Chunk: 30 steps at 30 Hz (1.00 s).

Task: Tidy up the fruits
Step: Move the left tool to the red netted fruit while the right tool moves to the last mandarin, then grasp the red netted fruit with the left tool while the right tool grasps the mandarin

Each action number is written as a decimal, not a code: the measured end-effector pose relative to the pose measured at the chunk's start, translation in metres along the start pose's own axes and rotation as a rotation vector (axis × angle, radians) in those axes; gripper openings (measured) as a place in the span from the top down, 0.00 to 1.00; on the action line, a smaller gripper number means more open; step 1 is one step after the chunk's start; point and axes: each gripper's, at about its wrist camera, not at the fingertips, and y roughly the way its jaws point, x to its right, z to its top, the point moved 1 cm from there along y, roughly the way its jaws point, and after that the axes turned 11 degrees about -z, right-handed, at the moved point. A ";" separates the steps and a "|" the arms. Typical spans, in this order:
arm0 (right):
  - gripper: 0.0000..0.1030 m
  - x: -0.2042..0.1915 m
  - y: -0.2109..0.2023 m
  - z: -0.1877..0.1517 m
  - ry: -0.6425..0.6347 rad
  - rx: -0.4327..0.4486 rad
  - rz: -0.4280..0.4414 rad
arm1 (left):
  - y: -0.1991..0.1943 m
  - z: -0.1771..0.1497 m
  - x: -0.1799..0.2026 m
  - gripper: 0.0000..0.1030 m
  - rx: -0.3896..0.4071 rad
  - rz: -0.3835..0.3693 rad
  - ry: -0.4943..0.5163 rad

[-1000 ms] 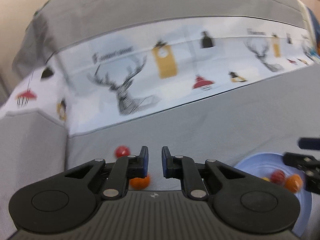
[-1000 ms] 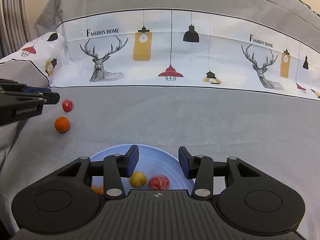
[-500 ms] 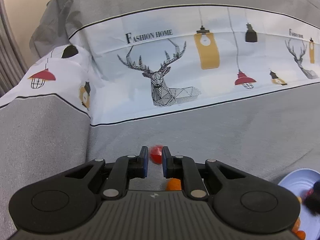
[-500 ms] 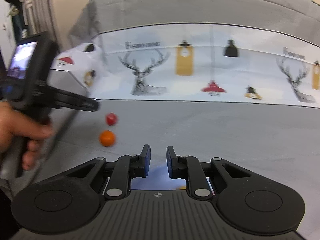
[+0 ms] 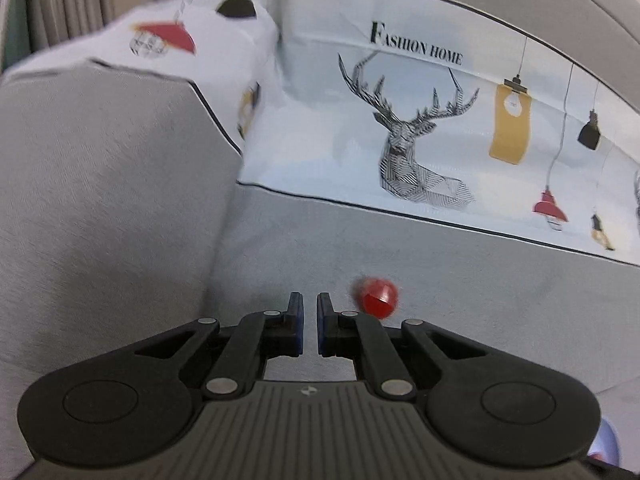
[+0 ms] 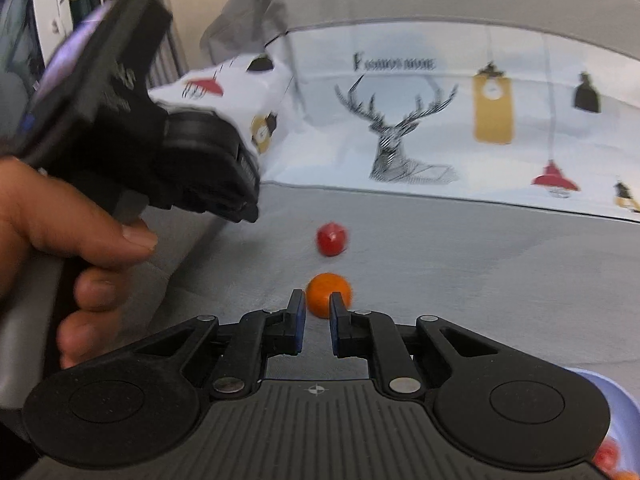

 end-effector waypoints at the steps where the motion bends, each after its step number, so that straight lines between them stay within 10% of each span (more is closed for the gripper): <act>1: 0.84 -0.002 0.007 0.001 -0.009 -0.004 -0.015 | 0.002 0.001 -0.001 0.93 -0.006 -0.011 -0.008; 6: 0.53 -0.006 0.034 0.002 0.002 -0.020 -0.055 | 0.015 0.003 -0.002 0.74 -0.020 -0.084 -0.039; 30: 0.68 0.005 0.051 0.007 0.042 -0.066 -0.128 | 0.074 0.007 0.029 0.57 -0.091 -0.134 0.099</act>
